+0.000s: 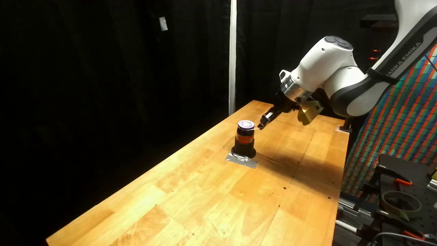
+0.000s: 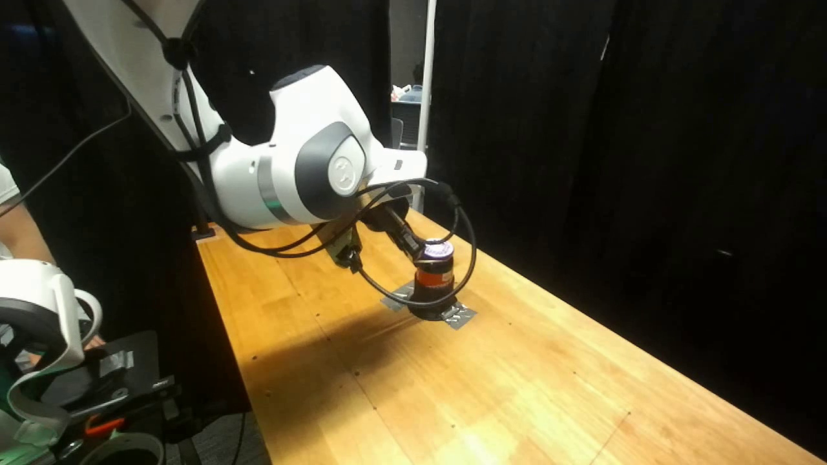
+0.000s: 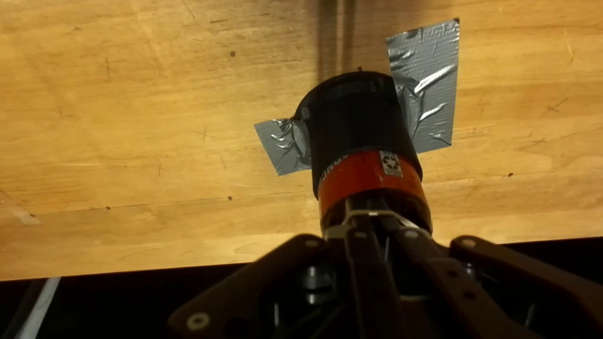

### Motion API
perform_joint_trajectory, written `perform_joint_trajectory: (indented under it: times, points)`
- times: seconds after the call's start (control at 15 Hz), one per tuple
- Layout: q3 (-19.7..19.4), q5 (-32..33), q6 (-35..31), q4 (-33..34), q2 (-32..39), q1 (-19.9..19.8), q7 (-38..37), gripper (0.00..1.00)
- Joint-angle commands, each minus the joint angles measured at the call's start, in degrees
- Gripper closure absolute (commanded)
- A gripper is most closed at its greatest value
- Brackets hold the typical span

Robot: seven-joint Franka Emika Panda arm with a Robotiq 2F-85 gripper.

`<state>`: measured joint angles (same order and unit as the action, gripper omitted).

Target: Put the rubber band around the cup

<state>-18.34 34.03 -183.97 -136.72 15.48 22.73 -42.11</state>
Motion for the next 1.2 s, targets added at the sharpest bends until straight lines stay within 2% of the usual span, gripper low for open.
perform_joint_trajectory:
  times: [0.0,0.6,0.8,1.13]
  points:
    - [-6.10,1.16,-4.92,-1.60,-0.17,5.11,-2.29,0.91]
    - [-14.22,-2.20,-12.83,-4.34,1.38,12.81,-1.35,0.91]
    - [-18.90,-5.88,-16.01,-4.90,2.72,17.37,-0.41,0.91]
    - [-24.43,-12.56,-21.81,-7.43,5.07,24.03,0.79,0.91]
